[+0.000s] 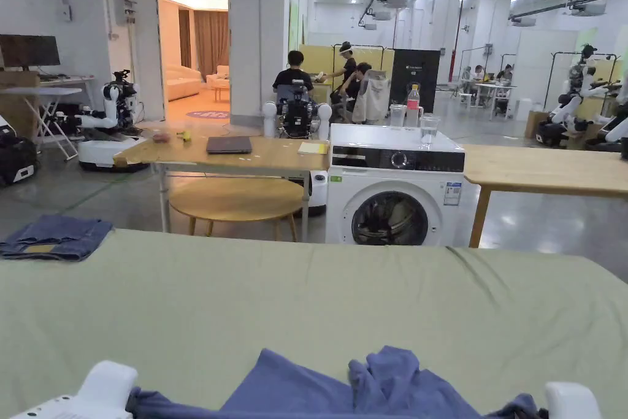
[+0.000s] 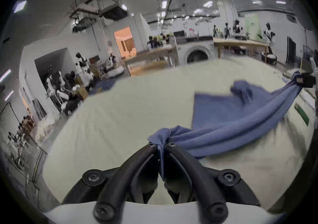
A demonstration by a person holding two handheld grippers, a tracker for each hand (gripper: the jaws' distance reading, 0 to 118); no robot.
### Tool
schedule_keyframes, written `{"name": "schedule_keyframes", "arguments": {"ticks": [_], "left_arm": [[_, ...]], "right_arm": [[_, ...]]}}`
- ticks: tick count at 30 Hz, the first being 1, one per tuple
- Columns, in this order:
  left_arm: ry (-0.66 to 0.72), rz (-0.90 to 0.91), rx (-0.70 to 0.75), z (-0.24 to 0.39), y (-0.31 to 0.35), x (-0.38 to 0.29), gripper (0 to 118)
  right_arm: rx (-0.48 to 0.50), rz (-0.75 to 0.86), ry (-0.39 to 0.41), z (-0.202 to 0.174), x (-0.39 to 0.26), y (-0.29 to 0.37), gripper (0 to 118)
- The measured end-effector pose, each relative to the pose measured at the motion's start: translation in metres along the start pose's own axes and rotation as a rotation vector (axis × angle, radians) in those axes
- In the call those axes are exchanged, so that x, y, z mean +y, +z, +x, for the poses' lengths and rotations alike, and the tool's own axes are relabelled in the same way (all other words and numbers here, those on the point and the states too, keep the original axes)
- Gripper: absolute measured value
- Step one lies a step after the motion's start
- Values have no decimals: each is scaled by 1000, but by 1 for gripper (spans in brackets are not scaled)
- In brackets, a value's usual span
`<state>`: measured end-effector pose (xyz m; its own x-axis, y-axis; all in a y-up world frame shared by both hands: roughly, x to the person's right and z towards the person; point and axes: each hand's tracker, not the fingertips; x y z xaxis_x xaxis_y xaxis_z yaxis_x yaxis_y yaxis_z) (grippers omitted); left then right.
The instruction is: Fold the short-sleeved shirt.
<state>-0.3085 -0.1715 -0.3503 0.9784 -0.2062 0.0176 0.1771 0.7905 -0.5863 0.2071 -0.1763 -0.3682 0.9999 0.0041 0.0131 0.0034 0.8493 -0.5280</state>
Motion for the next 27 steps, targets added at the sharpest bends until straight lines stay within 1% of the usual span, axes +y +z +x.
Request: {"name": "schedule_keyframes", "arguments": {"ticks": [1, 3, 5, 6, 7, 8, 9, 10, 11, 12, 13, 14, 15, 16, 17, 18, 19, 21, 22, 23, 24, 26, 27], "left_arm": [[13, -49, -10, 3, -2, -25, 0], [116, -146, -54, 3, -13, -68, 0], [185, -214, -68, 3, -25, -104, 0], [197, -198, -68, 4, -25, -108, 0], [198, -187, -64, 6, -23, -109, 13], [193, -182, -56, 12, -13, -103, 36], [193, -173, -60, 14, -7, -96, 67], [197, -125, -101, 17, 1, -86, 106], [195, -66, -121, 22, 12, -73, 114], [181, 2, -129, 30, 26, -59, 114], [165, 72, -123, 37, 37, -45, 114], [151, 102, -130, 43, 44, -33, 114], [141, 122, -157, 48, 49, -23, 113], [132, 140, -184, 61, 63, -17, 101], [124, 156, -203, 65, 68, -12, 74], [120, 176, -213, 66, 72, -9, 33], [114, 171, -175, 64, 74, -9, 0], [85, 157, -77, 60, 76, -14, 0], [109, 152, -103, 45, 75, -19, 0], [160, 117, -110, 29, 73, -25, 0], [210, 93, -92, 15, 75, -32, 0], [250, 48, -36, -15, 70, -48, 0], [275, 24, -14, -28, 67, -56, 0]], "right_arm": [[6, -29, 20, -1, -23, 1, 5], [-8, -108, 45, -5, -62, 2, 5], [-19, -148, 33, -4, -85, -2, 5], [-19, -143, 28, -4, -90, -1, 6], [-14, -138, 25, -3, -89, 2, 17], [2, -138, 28, -4, -83, 6, 45], [32, -150, 42, -7, -75, 11, 84], [43, -145, 60, -13, -66, 21, 118], [63, -85, 83, -22, -57, 32, 117], [96, 33, 97, -31, -50, 46, 118], [59, 85, 120, -40, -40, 57, 118], [55, 133, 121, -48, -29, 69, 118], [71, 173, 109, -55, -22, 78, 117], [88, 202, 88, -61, -16, 86, 110], [102, 213, 56, -65, -12, 92, 90], [108, 224, 26, -68, -3, 95, 48], [93, 241, 6, -70, -1, 98, 0], [17, 259, 12, -76, -5, 98, 0], [49, 259, -7, -72, 3, 98, 0], [123, 229, -51, -67, 4, 97, 0], [138, 202, -77, -66, 3, 95, 0], [94, 210, -40, -69, -2, 92, 0], [88, 214, -27, -69, -4, 90, 0]]}}
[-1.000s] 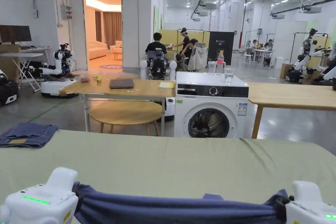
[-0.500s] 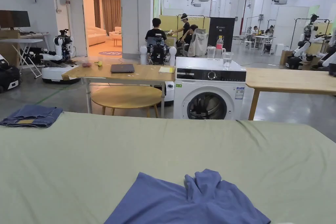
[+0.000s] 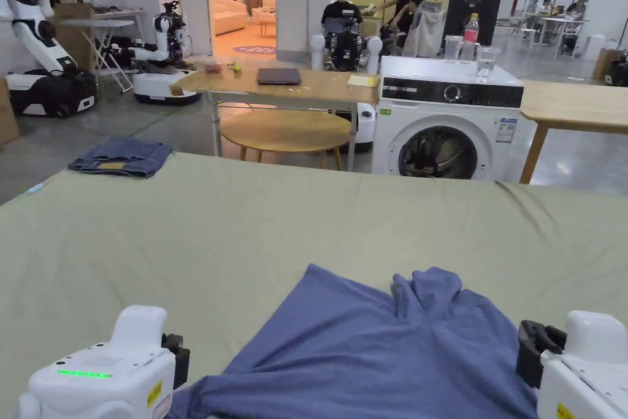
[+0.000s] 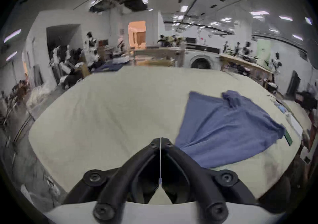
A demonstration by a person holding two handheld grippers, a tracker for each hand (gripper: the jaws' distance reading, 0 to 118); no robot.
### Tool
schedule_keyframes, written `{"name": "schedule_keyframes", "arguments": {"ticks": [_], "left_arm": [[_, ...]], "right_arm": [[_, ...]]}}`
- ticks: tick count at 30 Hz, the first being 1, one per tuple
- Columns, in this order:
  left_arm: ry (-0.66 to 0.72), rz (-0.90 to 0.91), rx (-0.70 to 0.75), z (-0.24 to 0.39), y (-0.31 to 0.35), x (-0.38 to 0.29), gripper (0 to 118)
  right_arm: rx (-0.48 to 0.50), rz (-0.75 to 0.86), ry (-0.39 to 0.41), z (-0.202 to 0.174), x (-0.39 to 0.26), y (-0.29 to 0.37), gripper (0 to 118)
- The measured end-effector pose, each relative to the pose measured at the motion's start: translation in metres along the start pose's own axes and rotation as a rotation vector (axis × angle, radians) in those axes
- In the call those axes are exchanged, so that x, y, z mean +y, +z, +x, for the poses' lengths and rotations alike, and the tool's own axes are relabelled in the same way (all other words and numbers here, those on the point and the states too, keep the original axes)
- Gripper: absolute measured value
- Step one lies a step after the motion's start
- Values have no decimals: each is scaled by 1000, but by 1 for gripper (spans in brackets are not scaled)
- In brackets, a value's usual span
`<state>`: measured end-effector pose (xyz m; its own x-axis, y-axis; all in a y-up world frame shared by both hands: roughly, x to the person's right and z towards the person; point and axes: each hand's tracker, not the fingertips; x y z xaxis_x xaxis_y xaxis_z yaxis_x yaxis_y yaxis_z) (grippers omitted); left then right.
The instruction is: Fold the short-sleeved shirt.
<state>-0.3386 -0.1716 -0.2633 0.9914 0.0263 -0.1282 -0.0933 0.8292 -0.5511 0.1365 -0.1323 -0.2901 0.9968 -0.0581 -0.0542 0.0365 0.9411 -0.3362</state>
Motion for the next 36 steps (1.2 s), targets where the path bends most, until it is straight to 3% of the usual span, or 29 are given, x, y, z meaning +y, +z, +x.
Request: {"name": "schedule_keyframes", "arguments": {"ticks": [5, 6, 7, 8, 9, 10, 12, 13, 14, 15, 16, 17, 19, 20, 21, 22, 23, 24, 31, 32, 34, 35, 36], "left_arm": [[67, -109, -62, -41, -25, -26, 2], [55, -121, -52, -42, -29, -29, 17], [47, -129, -57, -42, -36, -32, 73], [44, -177, -91, -40, -47, -35, 112], [39, -208, -112, -33, -56, -38, 118], [23, -149, -117, -31, -59, -37, 116], [-19, -219, -103, -26, -75, -38, 115], [-31, -218, -110, -5, -61, -30, 108], [-33, -222, -111, 1, -61, -28, 93], [-40, -247, -125, 6, -63, -25, 66], [-46, -263, -130, 11, -64, -24, 14], [-56, -299, -136, -8, -100, -39, 1], [-52, -292, -173, -7, -106, -43, 0], [-88, -287, -157, -3, -101, -40, 0], [-119, -273, -145, 2, -89, -33, 0], [-110, -254, -138, 4, -81, -29, 0], [-99, -239, -137, 4, -75, -26, 0], [-83, -236, -142, 4, -72, -22, 0], [-33, -262, -157, -11, -92, -13, 0], [-35, -271, -154, -13, -97, -12, 0], [-37, -278, -151, -16, -107, -19, 0], [-37, -282, -148, -18, -112, -18, 0], [-39, -285, -146, -21, -115, -17, 0]], "right_arm": [[17, -45, -7, -6, -9, -17, 0], [21, -54, -1, -7, -11, -20, 0], [17, -62, 9, -10, -13, -24, 0], [13, -68, 16, -11, -14, -28, 0], [13, -76, 22, -11, -15, -32, 0], [11, -82, 27, -10, -15, -35, 0], [-3, -93, 46, -7, -16, -44, 0], [-14, -104, 59, -4, -14, -49, 0], [-20, -114, 72, 0, -13, -55, 0], [-30, -125, 91, 4, -12, -61, 0], [-39, -135, 108, 7, -10, -68, 0], [-46, -148, 120, 11, -6, -78, 0], [-49, -184, 149, 22, 4, -103, 0], [-54, -184, 158, 28, 9, -119, 6], [-56, -192, 173, 33, 14, -135, 27], [-52, -221, 187, 40, 21, -159, 79], [-29, -261, 173, 48, 26, -183, 115], [0, -317, 144, 55, 29, -213, 118], [-9, -499, 214, 66, 18, -355, 118], [13, -529, 203, 66, 13, -365, 111], [43, -615, 164, 67, 7, -380, 85], [48, -659, 134, 70, -5, -377, 85], [56, -658, 115, 70, -8, -375, 62]]}}
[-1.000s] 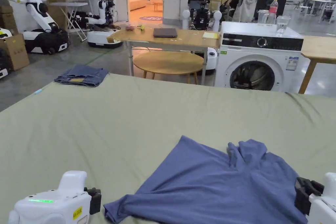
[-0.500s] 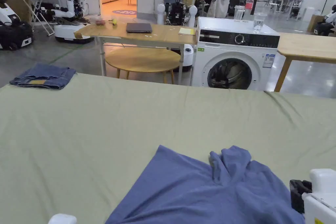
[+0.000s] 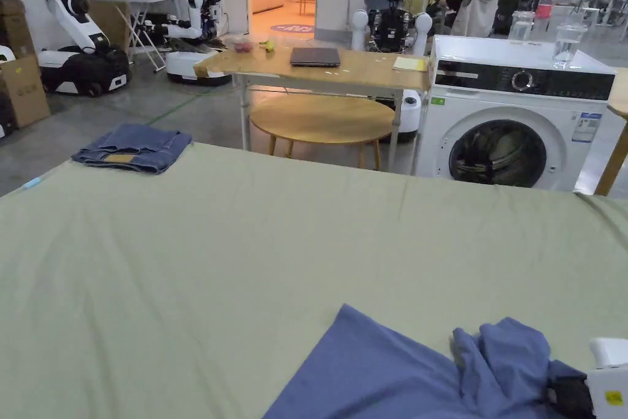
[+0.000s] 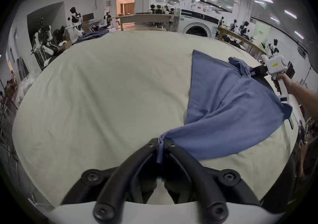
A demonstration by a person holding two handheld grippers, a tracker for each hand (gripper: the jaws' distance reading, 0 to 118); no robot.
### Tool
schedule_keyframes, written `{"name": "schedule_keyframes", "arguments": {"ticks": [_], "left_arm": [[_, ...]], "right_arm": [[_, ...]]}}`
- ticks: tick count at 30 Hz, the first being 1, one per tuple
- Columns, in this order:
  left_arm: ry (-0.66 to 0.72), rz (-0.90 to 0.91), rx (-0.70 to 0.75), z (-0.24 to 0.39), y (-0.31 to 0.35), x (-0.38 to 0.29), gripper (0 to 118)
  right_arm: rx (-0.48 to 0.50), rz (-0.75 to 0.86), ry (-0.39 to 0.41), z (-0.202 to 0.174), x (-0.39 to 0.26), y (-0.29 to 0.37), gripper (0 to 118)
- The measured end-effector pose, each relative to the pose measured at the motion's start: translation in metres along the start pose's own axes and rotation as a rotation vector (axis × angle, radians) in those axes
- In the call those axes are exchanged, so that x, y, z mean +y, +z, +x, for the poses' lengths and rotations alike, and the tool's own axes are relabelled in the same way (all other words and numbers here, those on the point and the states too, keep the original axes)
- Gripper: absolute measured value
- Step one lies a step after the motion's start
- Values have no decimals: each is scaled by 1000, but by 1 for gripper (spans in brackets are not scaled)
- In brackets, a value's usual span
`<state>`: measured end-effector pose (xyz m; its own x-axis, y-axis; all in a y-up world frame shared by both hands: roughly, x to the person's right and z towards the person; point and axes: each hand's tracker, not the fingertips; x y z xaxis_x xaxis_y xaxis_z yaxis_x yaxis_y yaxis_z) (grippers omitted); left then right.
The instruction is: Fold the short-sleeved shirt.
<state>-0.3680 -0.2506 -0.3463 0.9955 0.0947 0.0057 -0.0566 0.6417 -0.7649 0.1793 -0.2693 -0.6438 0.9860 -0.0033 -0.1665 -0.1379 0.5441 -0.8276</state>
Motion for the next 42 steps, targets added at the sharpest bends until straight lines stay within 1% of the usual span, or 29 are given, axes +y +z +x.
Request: {"name": "schedule_keyframes", "arguments": {"ticks": [1, 2, 3, 4, 5, 6, 8, 12, 15, 17, 18, 19, 21, 23, 24, 26, 27, 31, 37, 39, 42], "left_arm": [[-2, 3, 2, 0, -4, -3, 0], [-3, 1, 2, -1, -6, -4, 0], [-8, 3, 5, -2, -7, -2, 0], [-15, 6, 8, -4, -8, 0, 0], [-33, 14, 23, 10, -4, -1, 0], [-38, 19, 26, 12, -3, -1, 0], [-40, 29, 32, 11, -2, 2, 0], [-25, 72, 33, 17, 5, 19, 0], [-40, 137, 78, 32, 17, 50, 0], [-41, 175, 106, 33, 22, 77, 0], [-21, 200, 101, 32, 27, 94, 0], [-1, 224, 95, 33, 32, 109, 0], [0, 287, 108, 37, 49, 144, 0], [-33, 365, 145, 46, 68, 178, 0], [-51, 391, 157, 51, 77, 196, 0], [-74, 449, 178, 67, 108, 231, 0], [-84, 469, 186, 71, 117, 246, 0], [-83, 546, 212, 84, 149, 314, 0], [-73, 656, 246, 91, 184, 397, 0], [-72, 692, 257, 93, 199, 415, 0], [-81, 730, 279, 95, 212, 435, 0]], "right_arm": [[-33, 89, 7, -1, -1, 10, 48], [-8, 124, 18, -2, 1, 19, 9], [-4, 112, 23, -4, -10, 23, 2], [-48, 156, 52, -10, -16, 32, 2], [-57, 198, 69, -14, -18, 44, 2], [-42, 223, 54, -16, -19, 55, 2], [-45, 301, 25, -28, -26, 88, 2], [-72, 409, 51, -47, -34, 156, 2], [-77, 454, 72, -54, -30, 205, 2], [-82, 506, 115, -53, -26, 233, 2], [-123, 526, 130, -51, -21, 246, 2], [-141, 545, 130, -48, -13, 259, 2], [-130, 599, 98, -38, 0, 289, 2], [-124, 654, 60, -29, 18, 318, 2], [-126, 680, 56, -25, 26, 332, 2], [-170, 738, 82, -19, 45, 359, 2], [-179, 763, 78, -16, 57, 370, 2], [-154, 856, 10, -5, 102, 415, 2], [-176, 969, 6, -12, 157, 468, 2], [-180, 1020, -9, -12, 170, 481, 2], [-166, 1046, -26, -13, 182, 494, 2]]}}
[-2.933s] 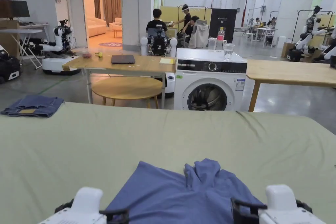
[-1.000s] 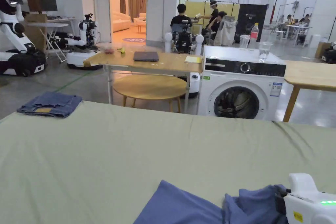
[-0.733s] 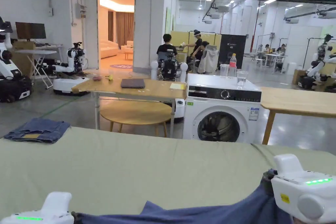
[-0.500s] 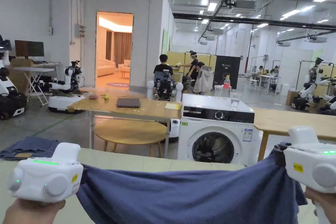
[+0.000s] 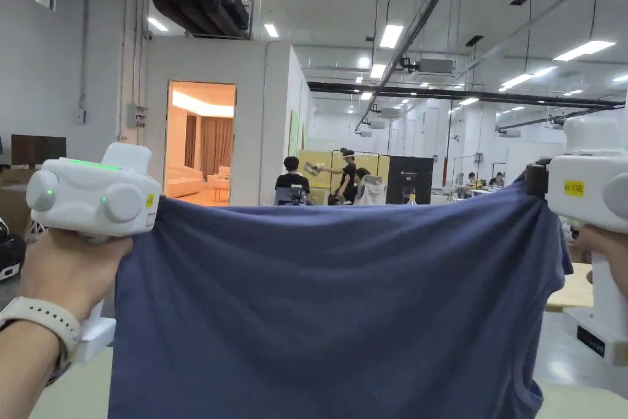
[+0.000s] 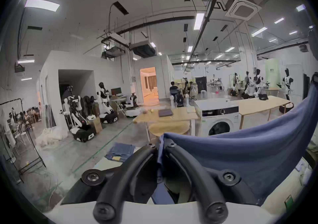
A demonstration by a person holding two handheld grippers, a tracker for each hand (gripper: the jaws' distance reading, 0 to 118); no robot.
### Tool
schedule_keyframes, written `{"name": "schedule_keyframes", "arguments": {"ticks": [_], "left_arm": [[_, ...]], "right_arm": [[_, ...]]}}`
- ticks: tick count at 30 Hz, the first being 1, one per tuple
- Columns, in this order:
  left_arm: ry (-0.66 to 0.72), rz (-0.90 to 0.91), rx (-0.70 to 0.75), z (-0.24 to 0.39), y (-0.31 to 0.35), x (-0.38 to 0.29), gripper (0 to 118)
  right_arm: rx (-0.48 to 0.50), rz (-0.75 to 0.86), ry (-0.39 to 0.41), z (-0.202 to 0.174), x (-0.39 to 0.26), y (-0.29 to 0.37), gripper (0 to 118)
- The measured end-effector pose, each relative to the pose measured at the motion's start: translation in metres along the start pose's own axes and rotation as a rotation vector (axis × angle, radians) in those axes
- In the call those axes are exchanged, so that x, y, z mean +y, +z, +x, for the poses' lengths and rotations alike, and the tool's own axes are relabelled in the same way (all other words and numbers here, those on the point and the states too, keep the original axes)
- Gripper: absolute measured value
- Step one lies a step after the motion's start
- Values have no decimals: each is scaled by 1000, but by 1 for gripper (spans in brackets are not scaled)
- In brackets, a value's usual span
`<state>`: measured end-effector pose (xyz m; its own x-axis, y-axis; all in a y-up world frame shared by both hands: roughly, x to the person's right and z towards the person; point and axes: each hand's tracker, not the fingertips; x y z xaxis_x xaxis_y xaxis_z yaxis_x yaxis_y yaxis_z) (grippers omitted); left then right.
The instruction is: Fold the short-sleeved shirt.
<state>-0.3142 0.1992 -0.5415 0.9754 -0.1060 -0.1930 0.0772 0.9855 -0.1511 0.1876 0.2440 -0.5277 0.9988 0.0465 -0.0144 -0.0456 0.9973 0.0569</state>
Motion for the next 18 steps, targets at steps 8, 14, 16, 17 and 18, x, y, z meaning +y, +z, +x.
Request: {"name": "schedule_keyframes", "arguments": {"ticks": [8, 14, 16, 17, 18], "left_arm": [[-42, -70, 8, 10, -32, -61, 0], [-91, -128, 10, 19, -44, -107, 0], [-81, -136, 1, 19, -39, -108, 0], [-78, -139, -4, 19, -35, -111, 0], [-78, -140, -7, 20, -31, -114, 0]], "right_arm": [[-20, -56, -18, -2, -58, -25, 2], [-27, -120, -12, 6, -98, -25, 2], [-29, -125, -13, 7, -99, -18, 2], [-25, -126, -27, 12, -100, -13, 2], [-23, -127, -31, 13, -102, -7, 2]]}}
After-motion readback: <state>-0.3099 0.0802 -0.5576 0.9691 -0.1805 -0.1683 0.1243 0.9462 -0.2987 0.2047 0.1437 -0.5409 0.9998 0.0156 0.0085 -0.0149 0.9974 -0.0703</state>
